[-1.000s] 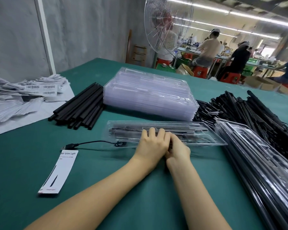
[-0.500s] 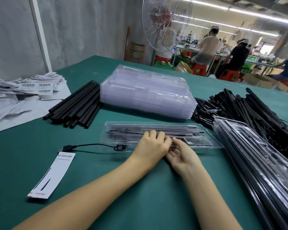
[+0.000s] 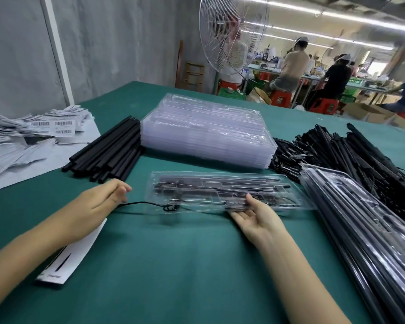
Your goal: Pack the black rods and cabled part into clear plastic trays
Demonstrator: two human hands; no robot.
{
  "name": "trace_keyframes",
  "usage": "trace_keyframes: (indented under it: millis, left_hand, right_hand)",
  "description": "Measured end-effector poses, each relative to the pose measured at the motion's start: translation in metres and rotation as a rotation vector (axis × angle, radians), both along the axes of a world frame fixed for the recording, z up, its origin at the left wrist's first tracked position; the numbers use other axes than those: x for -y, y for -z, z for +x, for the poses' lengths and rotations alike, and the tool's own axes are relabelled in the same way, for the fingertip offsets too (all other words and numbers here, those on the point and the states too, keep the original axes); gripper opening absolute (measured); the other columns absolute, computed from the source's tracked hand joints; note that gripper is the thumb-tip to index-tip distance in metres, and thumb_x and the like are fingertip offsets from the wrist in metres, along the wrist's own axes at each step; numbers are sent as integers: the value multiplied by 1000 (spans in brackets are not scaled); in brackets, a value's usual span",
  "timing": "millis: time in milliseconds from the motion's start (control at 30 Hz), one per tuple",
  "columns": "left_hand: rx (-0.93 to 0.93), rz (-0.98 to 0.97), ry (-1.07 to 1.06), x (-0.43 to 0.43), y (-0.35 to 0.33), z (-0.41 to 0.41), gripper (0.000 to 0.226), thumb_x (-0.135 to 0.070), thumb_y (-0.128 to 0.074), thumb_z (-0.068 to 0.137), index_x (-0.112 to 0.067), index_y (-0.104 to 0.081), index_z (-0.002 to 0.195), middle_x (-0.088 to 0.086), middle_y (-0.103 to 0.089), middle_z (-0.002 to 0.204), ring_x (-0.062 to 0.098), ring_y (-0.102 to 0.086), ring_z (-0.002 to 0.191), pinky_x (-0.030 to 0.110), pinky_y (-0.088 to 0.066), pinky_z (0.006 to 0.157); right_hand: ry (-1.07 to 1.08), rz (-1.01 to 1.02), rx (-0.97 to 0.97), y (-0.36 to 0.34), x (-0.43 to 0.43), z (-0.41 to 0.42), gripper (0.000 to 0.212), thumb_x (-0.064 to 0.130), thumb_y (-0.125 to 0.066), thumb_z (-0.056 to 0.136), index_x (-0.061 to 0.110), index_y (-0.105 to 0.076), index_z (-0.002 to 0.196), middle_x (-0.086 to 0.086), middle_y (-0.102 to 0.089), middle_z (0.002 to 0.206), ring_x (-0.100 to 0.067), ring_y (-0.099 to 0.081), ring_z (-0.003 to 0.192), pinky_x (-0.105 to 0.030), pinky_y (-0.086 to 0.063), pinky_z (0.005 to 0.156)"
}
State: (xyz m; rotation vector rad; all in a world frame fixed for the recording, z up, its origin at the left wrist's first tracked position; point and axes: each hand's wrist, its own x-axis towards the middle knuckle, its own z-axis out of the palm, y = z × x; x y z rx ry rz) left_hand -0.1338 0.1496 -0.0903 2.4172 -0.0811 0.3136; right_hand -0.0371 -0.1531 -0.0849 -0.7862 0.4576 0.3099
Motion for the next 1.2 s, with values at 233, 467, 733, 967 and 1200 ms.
trace_keyframes:
  millis: [233, 467, 733, 967, 1200]
  left_hand:
    - [0, 139, 41, 4, 13, 12, 34, -47, -50, 89, -21, -50, 66, -7, -50, 57, 10, -44, 53, 22, -35, 54]
    - [-21, 155, 102, -18, 4, 24, 35, -42, -56, 84, -22, -50, 55, -9, -39, 47, 6, -35, 47, 20, -27, 50]
    - [-51, 155, 111, -33, 7, 34, 40, -57, -51, 84, -24, -56, 62, -5, -42, 47, 4, -35, 47, 20, -28, 50]
    - [-113, 169, 113, -40, 8, 38, 34, -51, -50, 81, -27, -53, 57, -2, -42, 47, 5, -36, 46, 20, -30, 51]
    - [-30, 339, 121, -51, 14, 46, 31, -61, -46, 86, -37, -51, 66, -5, -52, 61, 7, -51, 71, 30, -41, 62]
  right_hand:
    - [49, -35, 5, 2, -2, 0, 13, 0, -45, 96, -2, -48, 84, -19, -56, 89, -41, -52, 116, -58, -38, 96]
    - [78, -83, 12, 3, -8, 2, 12, -3, -44, 95, -2, -47, 84, -24, -58, 90, -33, -65, 56, -56, -46, 91]
    - [73, -88, 13, 4, -6, 3, 11, -4, -44, 95, -2, -47, 84, -25, -57, 99, -43, -61, 87, -56, -45, 90]
    - [78, -66, 5, 5, -5, 3, 13, -5, -44, 94, -2, -46, 82, -22, -57, 85, -39, -60, 76, -56, -46, 85]
    - [67, -72, 4, 5, -5, 2, 11, -4, -44, 94, -2, -47, 84, -24, -57, 91, -41, -61, 80, -54, -48, 81]
